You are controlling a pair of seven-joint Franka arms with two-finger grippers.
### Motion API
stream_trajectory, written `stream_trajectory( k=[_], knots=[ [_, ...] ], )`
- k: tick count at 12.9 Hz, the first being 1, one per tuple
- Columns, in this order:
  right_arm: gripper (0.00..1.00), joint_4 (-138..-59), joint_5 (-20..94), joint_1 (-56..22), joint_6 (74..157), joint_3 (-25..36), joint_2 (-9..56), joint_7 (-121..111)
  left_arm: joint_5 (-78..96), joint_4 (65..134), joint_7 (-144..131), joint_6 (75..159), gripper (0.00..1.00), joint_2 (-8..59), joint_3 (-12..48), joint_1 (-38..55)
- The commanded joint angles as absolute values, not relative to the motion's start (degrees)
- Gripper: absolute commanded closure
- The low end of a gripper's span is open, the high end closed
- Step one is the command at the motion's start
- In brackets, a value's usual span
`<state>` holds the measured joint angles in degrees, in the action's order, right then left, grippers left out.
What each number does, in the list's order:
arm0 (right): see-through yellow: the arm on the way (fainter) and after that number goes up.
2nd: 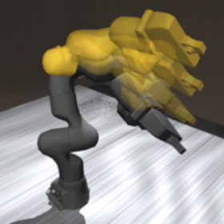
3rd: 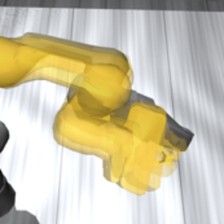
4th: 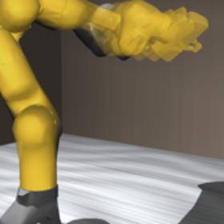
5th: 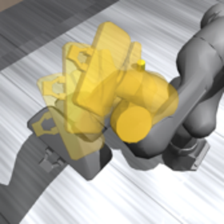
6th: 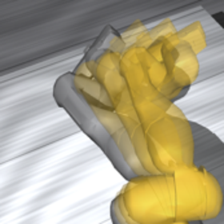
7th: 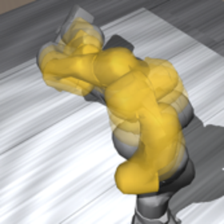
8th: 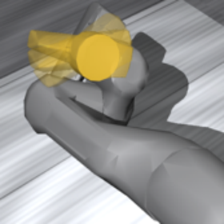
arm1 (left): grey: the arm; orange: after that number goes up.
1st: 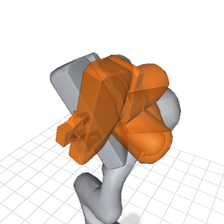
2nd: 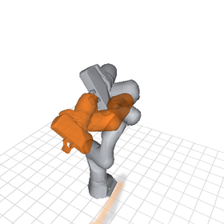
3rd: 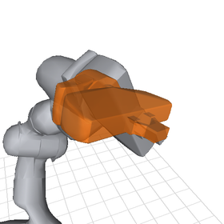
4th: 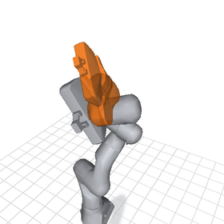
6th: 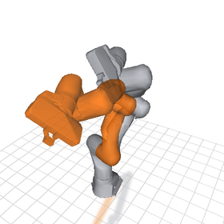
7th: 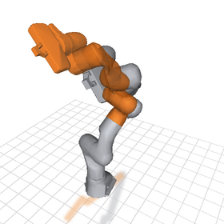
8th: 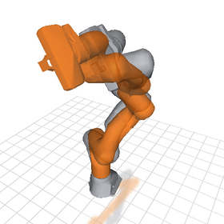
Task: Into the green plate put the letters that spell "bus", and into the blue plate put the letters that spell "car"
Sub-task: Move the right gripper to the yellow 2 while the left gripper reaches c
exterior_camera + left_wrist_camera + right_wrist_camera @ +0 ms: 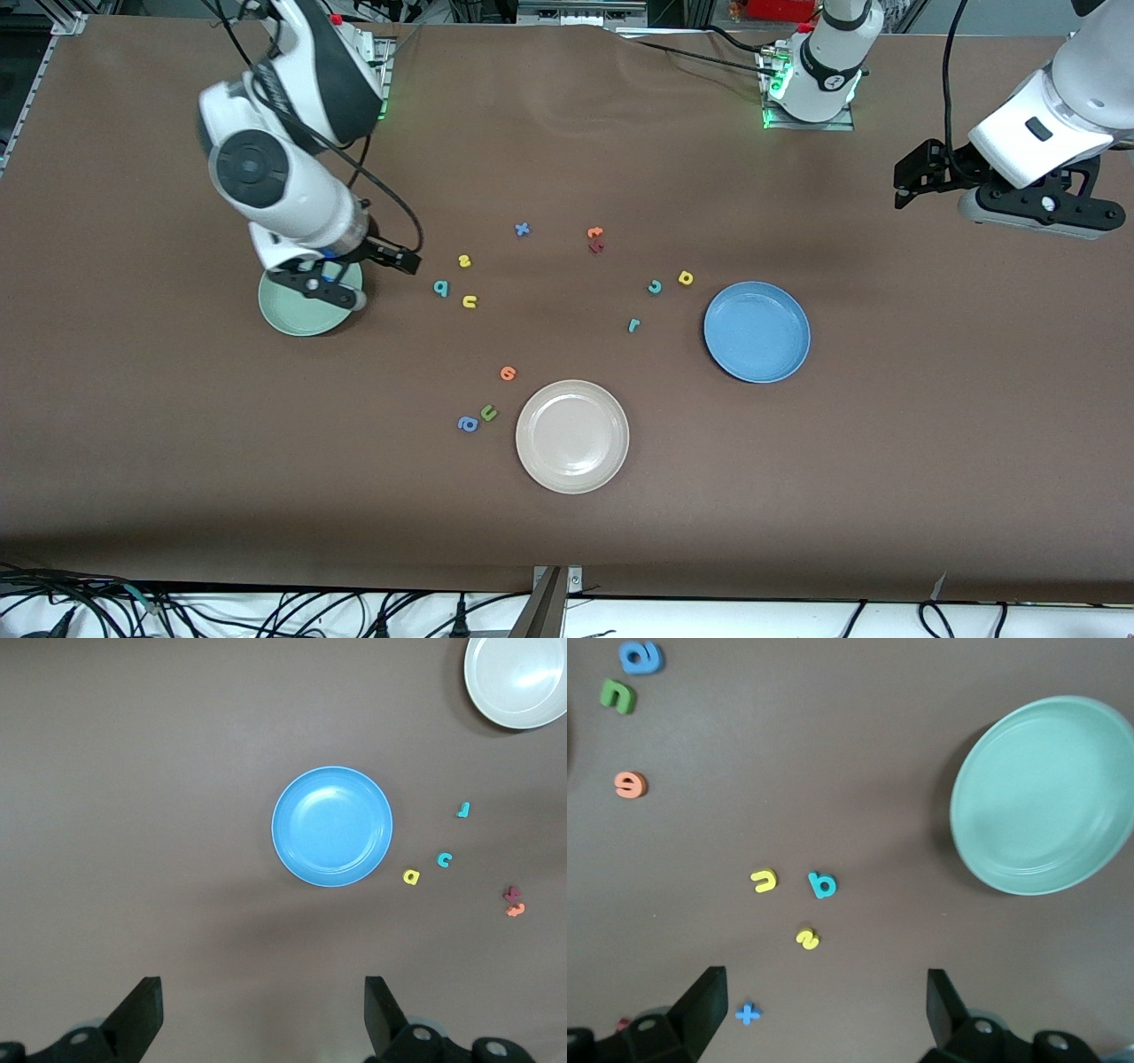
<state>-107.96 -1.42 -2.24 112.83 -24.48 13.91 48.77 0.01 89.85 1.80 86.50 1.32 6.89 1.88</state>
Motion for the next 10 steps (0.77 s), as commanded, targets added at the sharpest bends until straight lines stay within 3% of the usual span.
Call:
stream_trajectory(
  k=[1, 3, 10],
  knots=[
    [0.01, -120.0, -0.7, -1.6, 126.8, -27.3, 12.5, 56.9, 0.5, 87.9, 3.3, 85.3, 0.0, 6.4, 7.1, 4.3],
    [0.01, -125.8, -0.7, -1.6, 135.8, -28.6, 13.7, 66.4, 1.2, 87.8, 2.6, 86.6, 0.0, 10.6, 7.2, 8.1],
    [0.01, -132.2, -0.8, -1.7, 151.2, -29.2, 21.7, 83.5, 6.2, 90.1, 2.3, 103.2, 0.04, 24.0, 7.2, 16.0]
  ],
)
